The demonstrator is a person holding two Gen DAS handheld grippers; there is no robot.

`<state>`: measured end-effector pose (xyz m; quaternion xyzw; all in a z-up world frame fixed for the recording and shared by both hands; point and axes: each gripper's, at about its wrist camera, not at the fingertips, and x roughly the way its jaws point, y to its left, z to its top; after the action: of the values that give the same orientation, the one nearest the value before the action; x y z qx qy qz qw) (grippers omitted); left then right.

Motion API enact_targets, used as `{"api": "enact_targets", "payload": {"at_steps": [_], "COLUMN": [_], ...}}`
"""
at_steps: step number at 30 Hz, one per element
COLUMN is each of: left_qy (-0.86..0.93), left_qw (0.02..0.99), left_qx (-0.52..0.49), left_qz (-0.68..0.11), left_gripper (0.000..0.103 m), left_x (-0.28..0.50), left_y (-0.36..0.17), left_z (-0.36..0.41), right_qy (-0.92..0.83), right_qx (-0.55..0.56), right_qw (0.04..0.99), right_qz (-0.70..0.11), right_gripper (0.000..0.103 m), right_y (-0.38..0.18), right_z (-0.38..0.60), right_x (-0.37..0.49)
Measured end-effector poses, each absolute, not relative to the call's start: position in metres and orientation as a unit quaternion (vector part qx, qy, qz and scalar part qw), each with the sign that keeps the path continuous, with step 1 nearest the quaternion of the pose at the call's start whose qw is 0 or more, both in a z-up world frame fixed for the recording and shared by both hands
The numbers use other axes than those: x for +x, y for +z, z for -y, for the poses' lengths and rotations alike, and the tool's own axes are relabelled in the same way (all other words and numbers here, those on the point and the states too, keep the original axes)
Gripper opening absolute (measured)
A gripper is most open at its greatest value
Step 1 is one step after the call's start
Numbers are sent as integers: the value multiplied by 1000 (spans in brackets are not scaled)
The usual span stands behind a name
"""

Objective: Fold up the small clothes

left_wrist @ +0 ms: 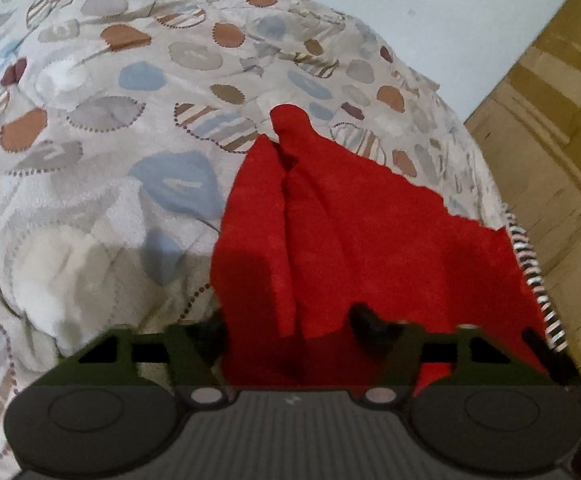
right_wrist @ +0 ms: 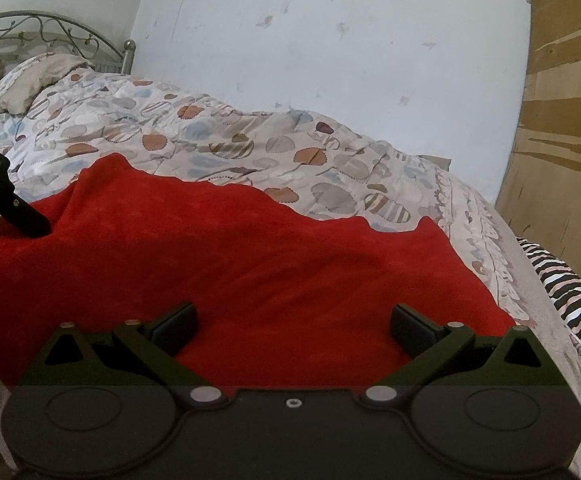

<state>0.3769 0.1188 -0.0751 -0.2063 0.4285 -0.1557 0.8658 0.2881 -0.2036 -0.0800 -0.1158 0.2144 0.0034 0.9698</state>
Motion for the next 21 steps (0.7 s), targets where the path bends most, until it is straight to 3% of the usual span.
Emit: {"api": "enact_targets", "payload": {"at_steps": [5, 8, 12, 21], "left_qy": [-135, -124, -129, -166], "left_qw": [848, 859, 892, 910], "left_qx": [-277, -262, -194, -168], "left_qz": [-431, -423, -387, -342], "left_gripper": [43, 32, 27, 24], "left_x": [379, 375, 364, 363], "left_y": [-80, -73, -44, 14], "left_z": [-133, -126, -106, -71], "right_qy": [2, 1, 3, -61], "right_qx": [-115, -114, -101, -144], "right_qw": [971, 972, 968, 968], "right_qz": [-210, -207, -229, -197], "right_gripper": [103, 103, 103, 103], "right_y": [-78, -77, -67, -45], "right_z": [203, 203, 207, 244], "right_x": [287, 286, 289, 263]}}
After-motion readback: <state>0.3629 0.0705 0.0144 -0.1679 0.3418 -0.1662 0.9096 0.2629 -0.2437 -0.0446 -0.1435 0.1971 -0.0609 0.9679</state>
